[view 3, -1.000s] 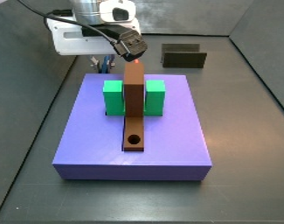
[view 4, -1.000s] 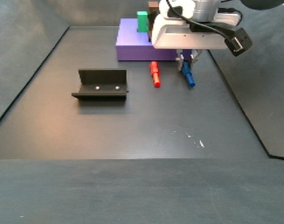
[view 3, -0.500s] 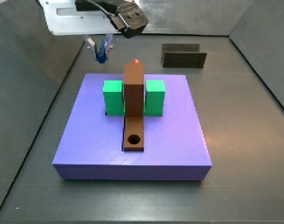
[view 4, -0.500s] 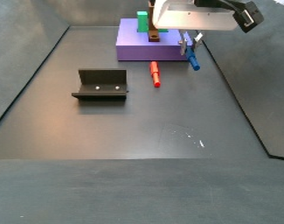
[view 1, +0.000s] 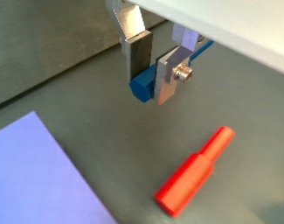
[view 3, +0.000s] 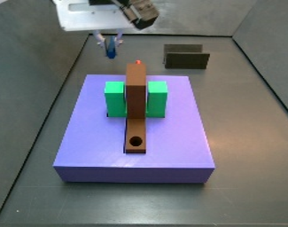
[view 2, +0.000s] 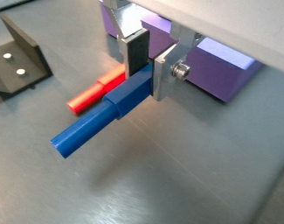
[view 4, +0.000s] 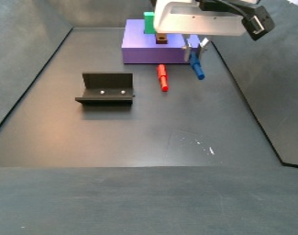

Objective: Pick up the blue object. Move up. Place the blue object on the fixture. Regrasp the blue object. Move to above the board. Insert the blue object.
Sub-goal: Place the blue object on the fixture.

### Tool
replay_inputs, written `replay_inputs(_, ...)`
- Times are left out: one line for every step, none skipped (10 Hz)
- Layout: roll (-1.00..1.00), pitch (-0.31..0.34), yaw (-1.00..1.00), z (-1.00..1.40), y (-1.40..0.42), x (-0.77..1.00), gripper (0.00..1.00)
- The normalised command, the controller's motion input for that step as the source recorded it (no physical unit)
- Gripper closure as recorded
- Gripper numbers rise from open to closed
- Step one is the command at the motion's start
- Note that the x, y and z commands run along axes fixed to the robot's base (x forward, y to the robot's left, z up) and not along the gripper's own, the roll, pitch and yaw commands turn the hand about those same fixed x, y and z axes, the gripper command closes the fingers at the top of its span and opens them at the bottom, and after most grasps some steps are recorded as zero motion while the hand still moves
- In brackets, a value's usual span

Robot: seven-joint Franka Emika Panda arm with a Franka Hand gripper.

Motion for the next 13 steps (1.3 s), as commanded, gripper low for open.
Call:
replay_inputs(-1.0, 0.0, -0.05, 0.13, 0.22, 0.52, 1.0)
replay_inputs(-1.0, 0.0, -0.09, 0.17, 0.18, 0.47, 1.0)
replay_inputs(-1.0, 0.0, -0.07, 0.13, 0.19, 0.45, 1.0)
replay_inputs(-1.0, 0.0, -0.04, 0.03, 0.25, 0.41, 1.0)
replay_inputs(-1.0, 0.006, -0.04, 0.01, 0.2, 0.49, 1.0)
replay_inputs(-1.0, 0.031, -0.05, 0.0, 0.19, 0.51, 1.0)
replay_inputs(-1.0, 0.017, -0.03, 0.0, 0.22, 0.49, 1.0)
replay_inputs(-1.0, 0.0, -0.05, 0.0, 0.2, 0.39, 1.0)
replay_inputs(-1.0, 0.0, -0.09, 0.02, 0.13, 0.38, 1.0)
replay_inputs(-1.0, 0.0, -0.08, 0.01, 0.12, 0.4, 1.0)
replay_inputs(-1.0, 0.0, -0.07, 0.0, 0.09, 0.39, 1.0)
replay_inputs(-0.96, 0.0, -0.08, 0.01, 0.07, 0.39, 1.0)
replay_inputs(-0.89, 0.0, -0.11, 0.03, 0.03, 0.37, 1.0)
